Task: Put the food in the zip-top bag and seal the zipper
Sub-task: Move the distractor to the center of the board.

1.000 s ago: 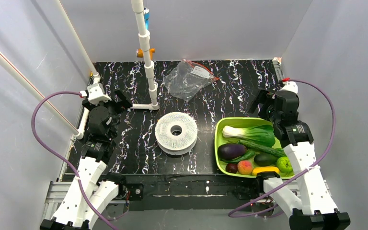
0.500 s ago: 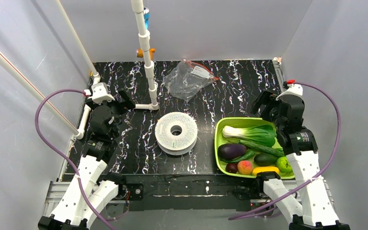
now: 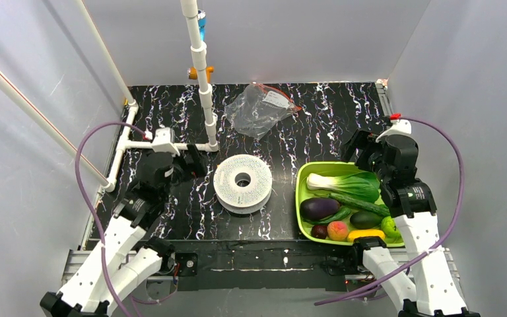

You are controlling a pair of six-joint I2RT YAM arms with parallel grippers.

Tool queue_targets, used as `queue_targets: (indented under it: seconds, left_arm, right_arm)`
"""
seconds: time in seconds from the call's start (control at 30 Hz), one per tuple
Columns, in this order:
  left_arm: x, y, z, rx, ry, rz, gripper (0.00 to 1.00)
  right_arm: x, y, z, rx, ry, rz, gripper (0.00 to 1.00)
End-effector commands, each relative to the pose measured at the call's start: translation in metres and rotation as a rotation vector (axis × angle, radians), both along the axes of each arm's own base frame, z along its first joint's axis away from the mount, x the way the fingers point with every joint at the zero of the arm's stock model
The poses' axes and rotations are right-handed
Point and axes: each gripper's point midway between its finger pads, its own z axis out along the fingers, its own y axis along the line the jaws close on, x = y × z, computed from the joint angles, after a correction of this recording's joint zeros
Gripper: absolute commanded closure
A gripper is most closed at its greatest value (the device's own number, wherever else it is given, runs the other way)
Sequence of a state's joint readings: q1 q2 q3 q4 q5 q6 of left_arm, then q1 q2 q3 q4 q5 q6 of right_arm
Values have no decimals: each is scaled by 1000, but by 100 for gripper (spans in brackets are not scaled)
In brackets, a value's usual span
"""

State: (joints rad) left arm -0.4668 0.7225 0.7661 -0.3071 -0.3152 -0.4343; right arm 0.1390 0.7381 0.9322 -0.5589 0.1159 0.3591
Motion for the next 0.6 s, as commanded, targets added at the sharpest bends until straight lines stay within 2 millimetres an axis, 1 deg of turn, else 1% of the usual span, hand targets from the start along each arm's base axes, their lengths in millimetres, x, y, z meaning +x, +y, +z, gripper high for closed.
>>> queue_targets:
  seconds: [0.0, 0.03, 0.1, 0.2, 0.27, 0.3, 0.37, 0.47, 0.53, 0.57]
  left_arm:
    - [-54, -36, -4, -173, 62, -258, 0]
    - [-64, -47, 4, -212, 46, -333, 1]
    - [-79, -62, 16, -288, 36, -428, 1]
    - [-92, -92, 28, -440, 66, -566, 0]
    - [-92, -113, 31, -564, 115, -626, 0]
    - [-88, -122, 34, -615, 110, -642, 1]
    - [-80, -138, 30, -667, 111, -639, 1]
    - [-72, -160, 27, -644, 83, -635, 1]
    - [-66, -177, 27, -589, 61, -613, 1]
    - [-70, -190, 26, -554, 59, -631, 0]
  right_arm:
    - [1, 7, 12, 5, -76, 48, 0]
    - [1, 8, 14, 7, -83, 53, 0]
    - [0, 9, 15, 14, -94, 60, 0]
    - [0, 13, 17, 28, -98, 72, 0]
    - [1, 16, 16, 37, -94, 84, 0]
    - [1, 16, 17, 40, -93, 86, 0]
    - [1, 16, 15, 41, -84, 80, 0]
    - [0, 15, 15, 42, -78, 74, 0]
    - [-2, 14, 15, 40, -77, 72, 0]
    - [-2, 13, 15, 39, -78, 68, 0]
